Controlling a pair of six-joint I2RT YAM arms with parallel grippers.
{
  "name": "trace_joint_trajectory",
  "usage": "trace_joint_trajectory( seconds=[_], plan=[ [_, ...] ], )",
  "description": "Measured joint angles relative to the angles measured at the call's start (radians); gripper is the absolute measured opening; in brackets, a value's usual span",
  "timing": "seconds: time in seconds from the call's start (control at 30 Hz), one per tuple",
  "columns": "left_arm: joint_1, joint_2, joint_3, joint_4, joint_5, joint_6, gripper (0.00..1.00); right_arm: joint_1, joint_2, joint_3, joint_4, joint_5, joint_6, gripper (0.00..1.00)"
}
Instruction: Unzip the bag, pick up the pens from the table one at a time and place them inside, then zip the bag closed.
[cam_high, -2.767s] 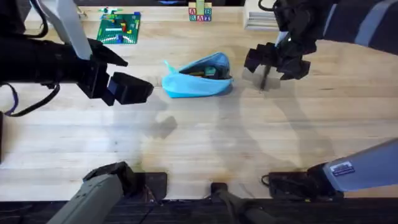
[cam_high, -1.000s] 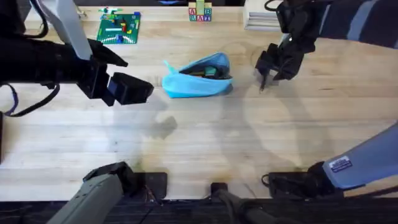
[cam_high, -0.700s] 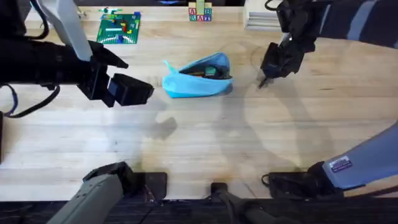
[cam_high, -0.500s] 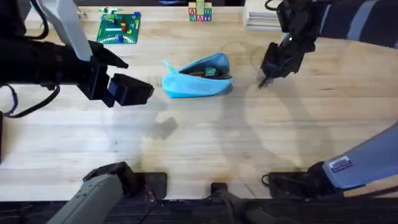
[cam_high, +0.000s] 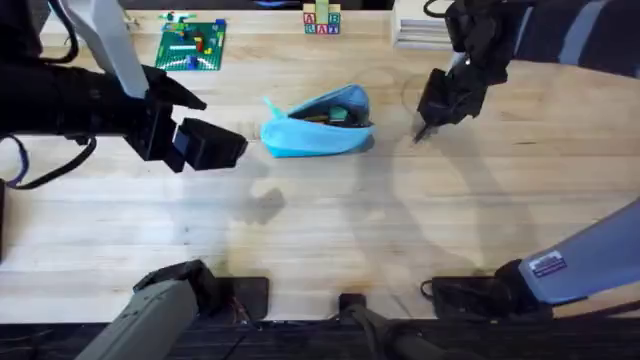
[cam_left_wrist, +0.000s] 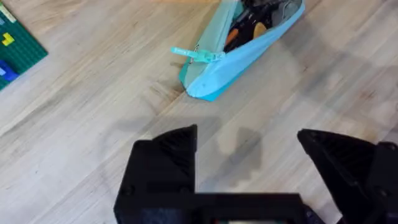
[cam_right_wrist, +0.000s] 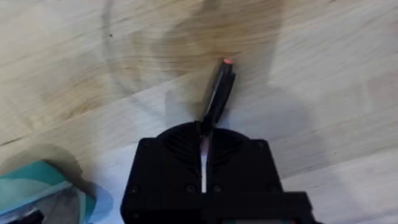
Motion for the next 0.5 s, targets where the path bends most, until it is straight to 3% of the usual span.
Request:
trace_joint_trajectory(
  seconds=[0.17,0.5],
  plan=[
    [0.000,0.000,0.000,0.000,0.000,0.000,0.995,0.002,-0.066,-0.004,-0.011,-0.020,-0.038,0.031],
    [0.000,0.000,0.000,0.000,0.000,0.000,0.995,0.002,-0.330,-0.004,-0.013,-0.024,-0.152,0.032]
  ],
)
